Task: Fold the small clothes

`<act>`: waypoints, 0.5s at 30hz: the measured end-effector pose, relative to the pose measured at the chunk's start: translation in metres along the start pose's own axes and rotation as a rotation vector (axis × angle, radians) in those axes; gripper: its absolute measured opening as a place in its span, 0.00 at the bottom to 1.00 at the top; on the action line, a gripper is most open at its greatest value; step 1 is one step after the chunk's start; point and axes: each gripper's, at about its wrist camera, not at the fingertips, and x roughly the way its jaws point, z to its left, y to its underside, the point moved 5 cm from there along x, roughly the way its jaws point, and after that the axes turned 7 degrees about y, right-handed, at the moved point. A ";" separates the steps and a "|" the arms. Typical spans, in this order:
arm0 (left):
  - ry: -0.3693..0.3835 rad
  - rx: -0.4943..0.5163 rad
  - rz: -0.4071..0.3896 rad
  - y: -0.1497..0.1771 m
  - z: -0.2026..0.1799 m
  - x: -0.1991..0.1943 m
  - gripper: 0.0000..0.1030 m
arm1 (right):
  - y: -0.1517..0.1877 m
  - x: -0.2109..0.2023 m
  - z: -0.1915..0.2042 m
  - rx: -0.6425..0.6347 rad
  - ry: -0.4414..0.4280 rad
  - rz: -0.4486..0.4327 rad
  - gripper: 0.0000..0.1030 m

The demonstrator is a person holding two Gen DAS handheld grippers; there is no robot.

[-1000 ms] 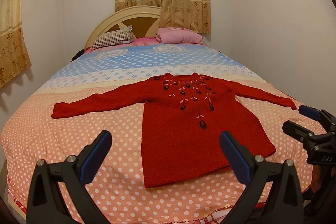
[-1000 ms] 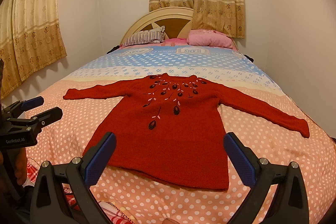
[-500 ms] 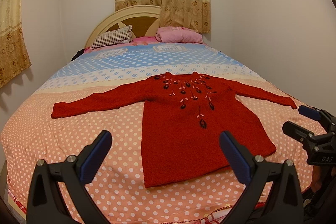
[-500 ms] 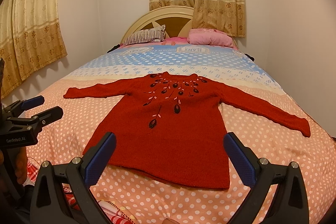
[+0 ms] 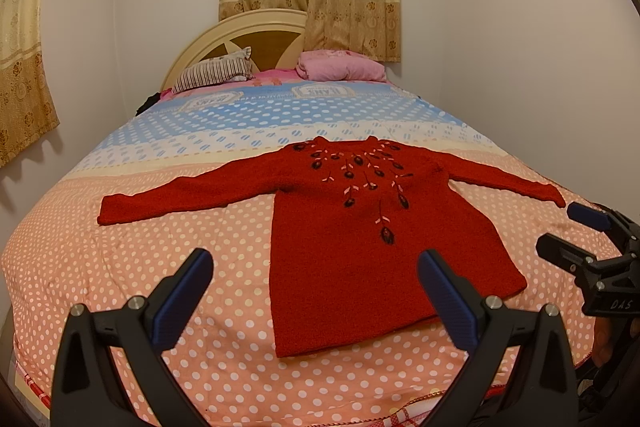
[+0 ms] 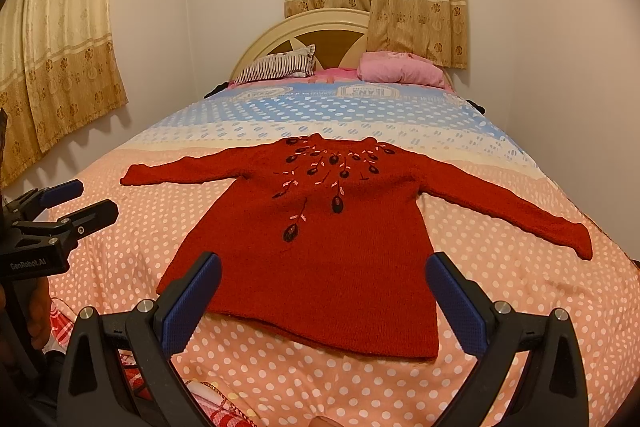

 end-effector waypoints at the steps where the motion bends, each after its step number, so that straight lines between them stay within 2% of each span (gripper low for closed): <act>1: 0.000 0.000 0.000 0.000 0.000 0.000 1.00 | 0.000 0.000 0.000 0.000 0.000 0.001 0.99; 10: 0.013 0.002 0.019 0.006 0.002 0.005 1.00 | 0.001 0.007 -0.003 0.000 -0.001 0.015 0.99; 15: 0.030 -0.001 0.048 0.007 0.009 0.024 1.00 | 0.003 0.022 -0.017 0.003 -0.017 0.047 0.99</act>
